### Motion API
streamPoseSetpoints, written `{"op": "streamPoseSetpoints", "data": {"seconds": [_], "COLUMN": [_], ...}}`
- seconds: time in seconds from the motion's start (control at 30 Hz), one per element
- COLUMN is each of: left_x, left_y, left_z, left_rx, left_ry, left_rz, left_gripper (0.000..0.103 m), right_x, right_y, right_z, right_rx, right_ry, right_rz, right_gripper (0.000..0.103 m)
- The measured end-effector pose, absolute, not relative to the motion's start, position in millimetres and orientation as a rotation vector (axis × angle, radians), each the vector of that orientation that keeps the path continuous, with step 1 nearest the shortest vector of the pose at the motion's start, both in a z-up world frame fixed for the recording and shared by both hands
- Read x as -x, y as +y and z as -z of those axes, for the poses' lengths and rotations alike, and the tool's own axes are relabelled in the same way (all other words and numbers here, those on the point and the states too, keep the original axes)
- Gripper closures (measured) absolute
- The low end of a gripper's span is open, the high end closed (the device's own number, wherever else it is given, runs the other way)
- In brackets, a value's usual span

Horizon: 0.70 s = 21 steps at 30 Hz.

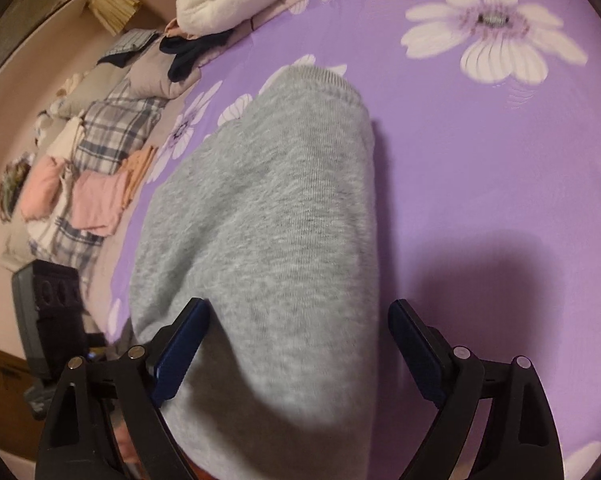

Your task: Fold small clothes

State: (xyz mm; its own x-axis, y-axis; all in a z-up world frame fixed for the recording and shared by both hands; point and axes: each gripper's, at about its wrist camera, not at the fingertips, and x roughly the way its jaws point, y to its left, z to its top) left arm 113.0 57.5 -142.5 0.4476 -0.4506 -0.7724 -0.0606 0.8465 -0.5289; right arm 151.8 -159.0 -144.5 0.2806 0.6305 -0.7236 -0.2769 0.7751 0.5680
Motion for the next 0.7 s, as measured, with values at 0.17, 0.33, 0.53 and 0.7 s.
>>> {"op": "streamPoseSetpoints", "data": {"seconds": [0.17, 0.33, 0.53, 0.7], "left_x": [-116, -111, -124, -146], "left_y": [49, 30, 9, -7], "left_z": [136, 107, 72, 61], "left_rx": [0.51, 0.416, 0.386, 0.352], "left_ry": [1.076, 1.026, 0.932, 0.894], "left_rz": [0.297, 0.288, 0.312, 0.328], "left_gripper": [0.052, 0.064, 0.064, 0.064], "right_x": [-158, -148, -152, -167], "right_y": [-152, -155, -171, -185], "right_z": [153, 130, 88, 72], "right_rx": [-0.426, -0.382, -0.329, -0.306], "right_ry": [1.154, 1.1, 0.975, 0.904], "right_rz": [-0.672, -0.681, -0.674, -0.645], "right_gripper": [0.036, 0.064, 0.065, 0.065]}}
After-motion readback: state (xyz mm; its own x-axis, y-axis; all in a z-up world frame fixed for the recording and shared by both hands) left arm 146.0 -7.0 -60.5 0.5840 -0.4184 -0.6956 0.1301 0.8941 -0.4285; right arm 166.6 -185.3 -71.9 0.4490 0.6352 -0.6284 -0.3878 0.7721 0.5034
